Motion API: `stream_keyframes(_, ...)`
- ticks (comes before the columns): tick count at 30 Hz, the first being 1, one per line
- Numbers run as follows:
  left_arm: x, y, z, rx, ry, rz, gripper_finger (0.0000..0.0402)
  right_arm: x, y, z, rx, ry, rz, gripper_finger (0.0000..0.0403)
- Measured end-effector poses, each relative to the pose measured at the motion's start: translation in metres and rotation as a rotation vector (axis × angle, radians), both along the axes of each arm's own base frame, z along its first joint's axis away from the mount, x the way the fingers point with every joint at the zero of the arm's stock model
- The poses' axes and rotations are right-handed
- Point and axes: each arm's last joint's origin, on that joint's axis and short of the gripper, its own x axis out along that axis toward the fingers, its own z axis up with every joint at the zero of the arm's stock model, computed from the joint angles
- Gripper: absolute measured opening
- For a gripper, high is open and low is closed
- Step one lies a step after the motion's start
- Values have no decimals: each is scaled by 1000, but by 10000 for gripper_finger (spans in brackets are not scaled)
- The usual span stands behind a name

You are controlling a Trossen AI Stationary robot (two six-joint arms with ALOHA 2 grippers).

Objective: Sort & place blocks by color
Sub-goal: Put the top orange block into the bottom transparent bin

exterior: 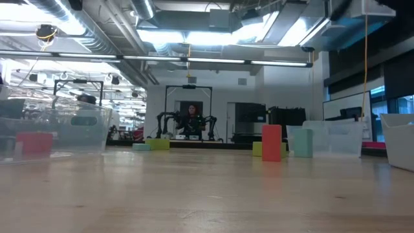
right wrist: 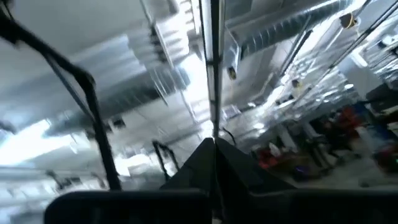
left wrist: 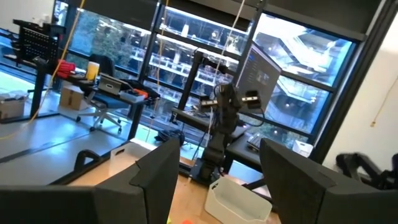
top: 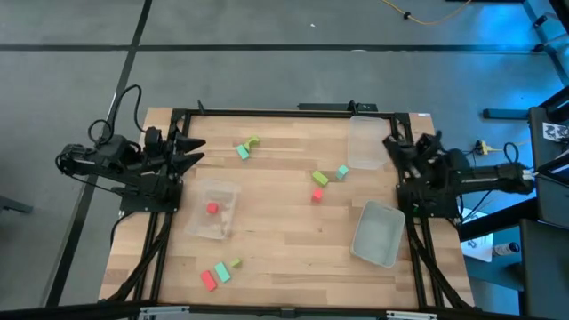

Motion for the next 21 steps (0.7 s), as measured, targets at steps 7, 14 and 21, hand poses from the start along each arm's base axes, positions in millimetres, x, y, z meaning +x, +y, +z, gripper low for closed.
stream_keyframes(7, 0, 0, 0, 2, 0, 0, 214, 62, -1, 20, 95, 353, -39, 22)
stream_keyframes(14, 0, 0, 0, 2, 1, 2, 214, 91, 1, 15, 318, 1102, 11, 120)
stream_keyframes(21, 0, 0, 0, 2, 1, 2, 214, 134, 19, -21, 234, 1380, 138, 254)
